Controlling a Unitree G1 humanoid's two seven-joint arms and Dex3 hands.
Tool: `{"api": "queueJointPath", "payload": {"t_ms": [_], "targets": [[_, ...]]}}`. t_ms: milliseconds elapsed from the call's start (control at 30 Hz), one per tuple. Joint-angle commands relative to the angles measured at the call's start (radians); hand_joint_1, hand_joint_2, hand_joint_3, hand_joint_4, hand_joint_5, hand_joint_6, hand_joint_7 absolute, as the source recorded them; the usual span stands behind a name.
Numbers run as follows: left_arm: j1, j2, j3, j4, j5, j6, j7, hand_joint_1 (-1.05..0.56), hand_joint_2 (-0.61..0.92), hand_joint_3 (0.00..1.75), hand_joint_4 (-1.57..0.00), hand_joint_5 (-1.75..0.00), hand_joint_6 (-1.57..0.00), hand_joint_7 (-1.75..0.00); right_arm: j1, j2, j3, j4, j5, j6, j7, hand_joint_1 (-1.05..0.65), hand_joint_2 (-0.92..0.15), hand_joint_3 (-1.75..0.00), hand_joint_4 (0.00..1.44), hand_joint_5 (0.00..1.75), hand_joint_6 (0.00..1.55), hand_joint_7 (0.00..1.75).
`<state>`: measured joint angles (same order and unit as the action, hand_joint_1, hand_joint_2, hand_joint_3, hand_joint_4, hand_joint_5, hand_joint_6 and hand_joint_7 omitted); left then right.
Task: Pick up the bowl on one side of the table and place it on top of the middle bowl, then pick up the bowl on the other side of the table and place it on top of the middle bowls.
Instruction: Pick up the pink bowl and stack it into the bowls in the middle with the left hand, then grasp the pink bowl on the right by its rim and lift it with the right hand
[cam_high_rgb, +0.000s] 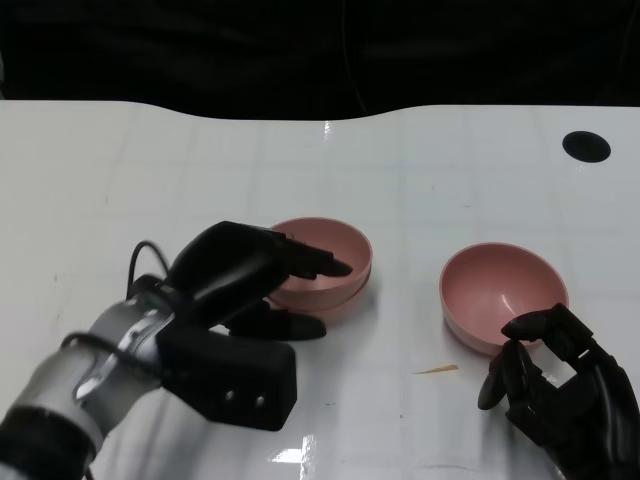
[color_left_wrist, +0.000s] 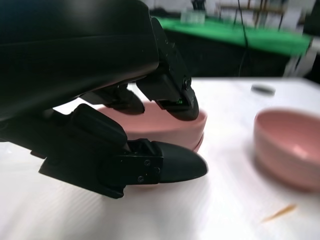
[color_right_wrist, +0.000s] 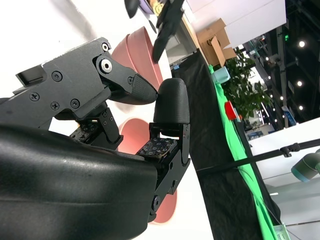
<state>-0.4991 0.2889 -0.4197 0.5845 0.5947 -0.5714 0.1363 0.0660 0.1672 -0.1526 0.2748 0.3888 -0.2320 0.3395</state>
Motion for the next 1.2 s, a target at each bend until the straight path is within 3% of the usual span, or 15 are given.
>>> {"api": "queueJointPath", "payload": {"t_ms": [33, 133, 167, 267, 333, 367, 400, 467, 500, 567, 633, 800, 967, 1100, 1200], "targets": [[0.078, -0.023, 0.084, -0.038, -0.164, -0.084, -0.004, -0.19, 0.92, 0.17, -0.99, -0.12, -0.96, -0.06, 0.007, -0.017, -0.007, -0.007, 0.0, -0.003, -0.002, -0.06, -0.69, -0.92, 0.85, 1.75, 0.69, 1.55], [0.16, -0.056, 0.152, -0.121, -0.405, -0.073, -0.129, -0.04, 0.92, 0.28, -1.06, -0.16, -1.03, -0.08, 0.007, -0.02, -0.004, -0.007, -0.023, -0.013, -0.018, -0.07, -0.68, -0.93, 0.86, 1.75, 0.69, 1.57], [0.188, -0.066, 0.172, -0.162, -0.485, -0.043, -0.176, -0.01, 0.91, 0.36, -1.01, -0.28, -1.05, -0.09, 0.007, -0.021, -0.004, -0.008, -0.027, -0.014, -0.02, -0.07, -0.68, -0.94, 0.87, 1.75, 0.68, 1.58], [0.263, -0.092, 0.223, -0.285, -0.703, 0.071, -0.299, 0.02, 0.78, 0.72, -0.68, -0.97, -1.04, -0.18, 0.005, -0.024, -0.008, -0.009, -0.013, 0.003, -0.009, -0.07, -0.67, -0.96, 0.87, 1.75, 0.67, 1.6], [0.281, -0.098, 0.241, -0.325, -0.738, 0.115, -0.334, 0.03, 0.75, 0.8, -0.62, -1.09, -1.03, -0.22, 0.005, -0.025, -0.009, -0.009, -0.012, 0.005, -0.009, -0.07, -0.67, -0.96, 0.87, 1.75, 0.67, 1.61], [0.317, -0.109, 0.264, -0.389, -0.828, 0.2, -0.357, 0.03, 0.75, 0.81, -0.61, -1.11, -1.03, -0.23, 0.005, -0.025, -0.009, -0.01, -0.013, 0.005, -0.013, -0.07, -0.67, -0.96, 0.86, 1.75, 0.67, 1.61], [0.351, -0.116, 0.287, -0.445, -0.917, 0.283, -0.381, 0.04, 0.75, 0.92, -0.61, -1.34, -0.98, -0.56, 0.006, -0.025, -0.009, -0.012, -0.014, 0.008, -0.017, -0.06, -0.67, -0.96, 0.87, 1.75, 0.67, 1.61], [0.409, -0.118, 0.328, -0.539, -1.065, 0.44, -0.421, 0.07, 0.75, 1.1, -0.62, -1.62, -0.74, -1.3, 0.006, -0.027, -0.012, -0.013, -0.003, 0.012, -0.005, -0.06, -0.68, -0.97, 0.86, 1.75, 0.67, 1.61], [0.426, -0.117, 0.343, -0.564, -1.103, 0.488, -0.436, 0.08, 0.76, 1.13, -0.64, -1.68, -0.7, -1.45, 0.006, -0.028, -0.011, -0.012, -0.008, 0.008, -0.007, -0.05, -0.68, -0.97, 0.86, 1.75, 0.67, 1.61], [0.464, -0.118, 0.375, -0.605, -1.167, 0.573, -0.458, 0.09, 0.76, 1.14, -0.73, -1.73, -0.67, -1.65, 0.012, -0.026, -0.01, -0.026, -0.012, 0.021, -0.021, -0.06, -0.68, -0.96, 0.86, 1.75, 0.66, 1.6], [0.494, -0.117, 0.4, -0.634, -1.196, 0.634, -0.466, 0.1, 0.72, 1.18, -0.81, -1.74, -0.67, -1.72, 0.014, -0.024, -0.01, -0.029, -0.011, 0.018, -0.018, -0.05, -0.69, -0.96, 0.85, 1.75, 0.66, 1.61], [0.555, -0.095, 0.443, -0.685, -1.2, 0.741, -0.485, 0.12, 0.64, 1.33, -0.86, -1.75, -0.69, -1.75, 0.012, -0.028, -0.016, -0.022, 0.0, 0.017, -0.002, -0.06, -0.69, -0.93, 0.84, 1.75, 0.65, 1.6], [0.599, -0.072, 0.473, -0.707, -1.195, 0.81, -0.516, 0.13, 0.66, 1.34, -0.85, -1.75, -0.69, -1.75, 0.011, -0.026, -0.019, -0.022, -0.004, 0.004, -0.007, -0.07, -0.68, -0.94, 0.85, 1.75, 0.67, 1.58], [0.606, -0.055, 0.481, -0.7, -1.173, 0.856, -0.537, 0.15, 0.69, 1.37, -0.89, -1.75, -0.74, -1.75, 0.009, -0.018, -0.018, -0.009, -0.054, -0.082, -0.034, -0.04, -0.65, -0.95, 0.86, 1.75, 0.69, 1.57], [0.603, -0.041, 0.476, -0.676, -1.127, 0.848, -0.559, 0.18, 0.67, 1.41, -0.93, -1.75, -0.78, -1.75, -0.002, -0.016, -0.015, 0.024, -0.117, -0.215, -0.057, -0.02, -0.64, -0.99, 0.86, 1.75, 0.71, 1.55]]}}
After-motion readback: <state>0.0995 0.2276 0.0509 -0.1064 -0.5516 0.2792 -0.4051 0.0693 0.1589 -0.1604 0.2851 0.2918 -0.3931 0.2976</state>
